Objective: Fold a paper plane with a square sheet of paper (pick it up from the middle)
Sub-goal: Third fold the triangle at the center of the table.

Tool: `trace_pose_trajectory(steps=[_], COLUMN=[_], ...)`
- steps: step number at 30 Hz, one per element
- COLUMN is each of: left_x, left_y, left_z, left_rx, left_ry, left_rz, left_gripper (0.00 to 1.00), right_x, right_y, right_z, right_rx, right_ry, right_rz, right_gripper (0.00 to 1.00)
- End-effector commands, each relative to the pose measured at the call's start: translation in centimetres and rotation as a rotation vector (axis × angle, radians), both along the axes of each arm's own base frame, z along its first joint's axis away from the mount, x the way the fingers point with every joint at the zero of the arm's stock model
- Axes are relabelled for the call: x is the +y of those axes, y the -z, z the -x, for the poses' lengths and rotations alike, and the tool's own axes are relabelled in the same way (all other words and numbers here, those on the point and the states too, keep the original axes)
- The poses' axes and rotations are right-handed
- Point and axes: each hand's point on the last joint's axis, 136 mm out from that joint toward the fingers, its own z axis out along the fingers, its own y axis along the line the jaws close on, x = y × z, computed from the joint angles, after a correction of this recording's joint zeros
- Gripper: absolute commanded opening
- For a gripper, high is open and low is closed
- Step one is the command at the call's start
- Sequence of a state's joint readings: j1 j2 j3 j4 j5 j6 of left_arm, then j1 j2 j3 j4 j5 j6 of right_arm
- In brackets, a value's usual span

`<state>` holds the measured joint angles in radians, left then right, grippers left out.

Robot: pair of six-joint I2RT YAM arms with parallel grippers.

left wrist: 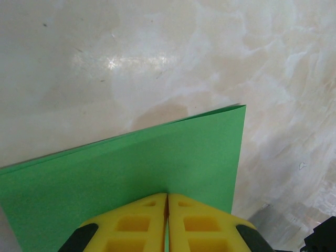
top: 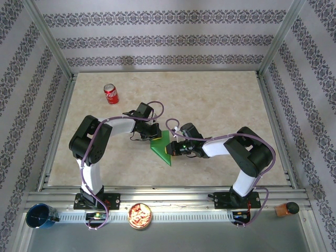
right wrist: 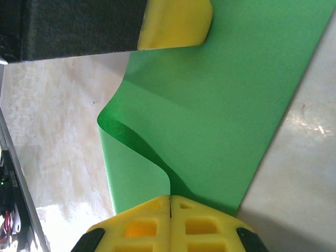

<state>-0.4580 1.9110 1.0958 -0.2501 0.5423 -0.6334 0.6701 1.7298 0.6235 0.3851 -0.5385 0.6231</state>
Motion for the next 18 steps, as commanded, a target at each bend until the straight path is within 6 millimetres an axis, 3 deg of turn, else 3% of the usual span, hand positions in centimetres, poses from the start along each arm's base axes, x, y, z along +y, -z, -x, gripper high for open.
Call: trace_pose_trajectory(steps=[1, 18], left_x=[0.89, 0.77], left_y=[1.27, 1.22], left_z=[0.89, 0.89], left_rx=[0.026, 0.027], left_ry=[-0.018, -0.018], left_rz=[-0.059, -0.054], left_gripper=[0.10, 0.10], right_x=[0.04, -0.35], right_y=[0.07, 0.98], right_z=[-0.54, -0.21], right_rx=[-0.026, -0.013], right_ry=[0.008, 0.006], right_rz=[0.015, 0.036], right_gripper=[0.00, 0.00])
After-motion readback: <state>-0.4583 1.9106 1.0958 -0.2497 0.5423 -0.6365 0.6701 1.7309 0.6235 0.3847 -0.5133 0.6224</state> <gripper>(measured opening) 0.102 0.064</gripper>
